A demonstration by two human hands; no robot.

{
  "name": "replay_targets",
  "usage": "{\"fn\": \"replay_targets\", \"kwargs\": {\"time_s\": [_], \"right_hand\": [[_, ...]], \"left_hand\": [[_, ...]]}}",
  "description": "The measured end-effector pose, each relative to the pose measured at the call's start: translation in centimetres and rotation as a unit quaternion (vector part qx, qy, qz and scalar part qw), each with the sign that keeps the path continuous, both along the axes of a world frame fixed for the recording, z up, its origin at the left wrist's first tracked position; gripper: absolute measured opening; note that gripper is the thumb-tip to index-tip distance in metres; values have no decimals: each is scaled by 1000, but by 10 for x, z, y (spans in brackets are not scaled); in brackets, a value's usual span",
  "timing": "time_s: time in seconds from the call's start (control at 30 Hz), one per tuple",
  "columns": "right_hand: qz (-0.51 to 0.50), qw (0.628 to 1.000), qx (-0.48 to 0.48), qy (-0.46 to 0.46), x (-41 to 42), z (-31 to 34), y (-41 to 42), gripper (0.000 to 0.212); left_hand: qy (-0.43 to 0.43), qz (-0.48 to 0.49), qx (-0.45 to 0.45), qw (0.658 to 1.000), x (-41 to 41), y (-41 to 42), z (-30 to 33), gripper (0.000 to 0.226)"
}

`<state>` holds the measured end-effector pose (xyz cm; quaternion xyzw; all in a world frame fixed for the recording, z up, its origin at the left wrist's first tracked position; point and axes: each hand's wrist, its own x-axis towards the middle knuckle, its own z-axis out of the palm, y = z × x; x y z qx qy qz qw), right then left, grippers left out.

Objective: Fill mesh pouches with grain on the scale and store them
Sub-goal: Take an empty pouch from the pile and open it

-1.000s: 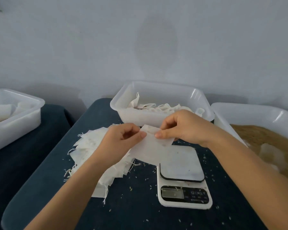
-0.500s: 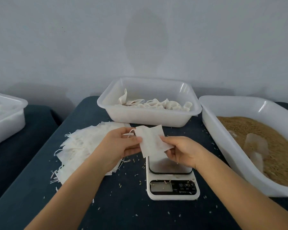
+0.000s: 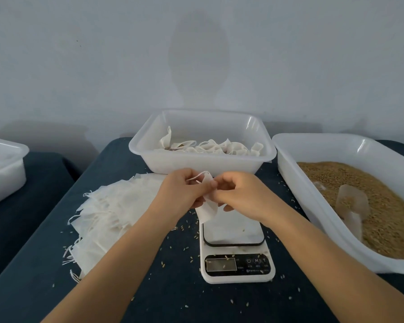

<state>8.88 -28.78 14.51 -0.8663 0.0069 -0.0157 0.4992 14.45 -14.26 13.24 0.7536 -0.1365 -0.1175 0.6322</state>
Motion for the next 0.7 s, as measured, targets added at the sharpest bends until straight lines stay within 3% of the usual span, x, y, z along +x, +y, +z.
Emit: {"fn": "replay_targets", "kwargs": {"time_s": [0.17, 0.3, 0.4, 0.5, 0.63, 0.7], "right_hand": [[9, 988, -153, 12, 0, 4, -6, 28], [-17, 967, -247, -66, 1, -1, -6, 9], [-28, 982, -181, -39, 3, 2, -13, 12], [-37, 995, -95, 1, 4, 7, -19, 14], [-31, 998, -45, 21, 4, 10, -21, 22], [-33, 998, -43, 20, 4, 11, -21, 25]], "left_hand": [[-98, -18, 126, 987, -5, -3, -2, 18], [-157, -31, 212, 964, -3, -5, 4, 15], [-188, -33, 222, 956, -3, -5, 10, 25], [-240, -84, 173, 951, -9, -4, 8, 34], [-306, -141, 191, 922, -18, -8, -6, 87], [-279, -106, 164, 940, -21, -13, -14, 91]]}}
